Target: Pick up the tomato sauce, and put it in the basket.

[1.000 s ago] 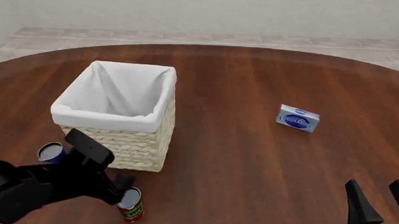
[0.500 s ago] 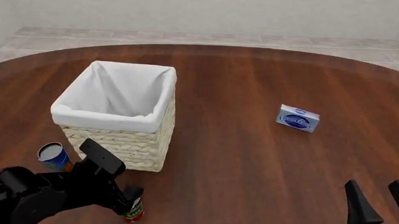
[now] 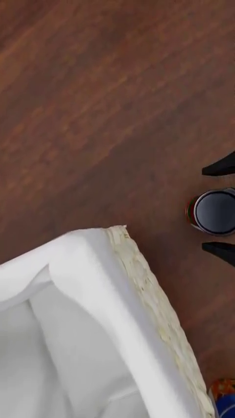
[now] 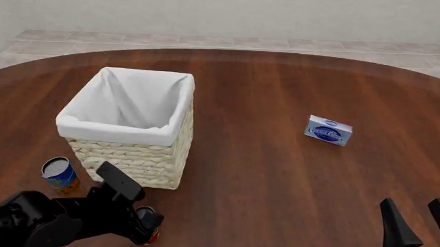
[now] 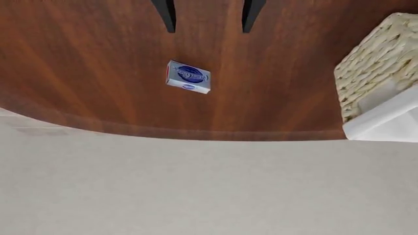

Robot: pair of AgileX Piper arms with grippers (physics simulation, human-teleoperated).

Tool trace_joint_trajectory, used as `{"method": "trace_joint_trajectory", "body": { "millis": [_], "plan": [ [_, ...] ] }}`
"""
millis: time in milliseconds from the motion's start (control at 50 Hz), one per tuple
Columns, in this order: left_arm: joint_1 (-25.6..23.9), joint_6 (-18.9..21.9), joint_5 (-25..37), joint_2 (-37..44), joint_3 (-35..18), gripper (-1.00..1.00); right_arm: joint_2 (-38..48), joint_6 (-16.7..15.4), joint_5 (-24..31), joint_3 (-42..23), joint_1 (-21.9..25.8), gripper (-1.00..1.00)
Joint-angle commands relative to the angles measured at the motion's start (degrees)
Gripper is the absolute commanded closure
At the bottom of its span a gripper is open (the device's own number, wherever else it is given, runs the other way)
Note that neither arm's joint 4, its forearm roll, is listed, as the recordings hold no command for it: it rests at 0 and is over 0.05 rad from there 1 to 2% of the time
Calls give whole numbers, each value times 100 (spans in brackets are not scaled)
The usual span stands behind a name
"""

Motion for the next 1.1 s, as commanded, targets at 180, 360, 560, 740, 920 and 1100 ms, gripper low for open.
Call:
{"method": "trace_joint_trajectory", "body": {
  "millis": [180, 360, 560, 740, 920, 1100],
  "plan": [
    [3, -55, -288, 218, 180, -100, -7, 4, 5, 0, 3, -100],
    [43, -44, -401, 289, 261, -100, -10, 2, 6, 0, 11, -100],
    [-33, -138, -544, 396, 290, -100, -6, -2, 1, 2, 9, -100],
    [-68, -201, -656, 476, 349, -100, 2, 2, -7, 3, 16, -100],
    [-55, -229, -751, 526, 431, -100, 15, -1, -19, 2, 23, -100],
    [-70, -276, -909, 633, 522, -100, 5, 4, -11, 0, 25, -100]
  ]
}}
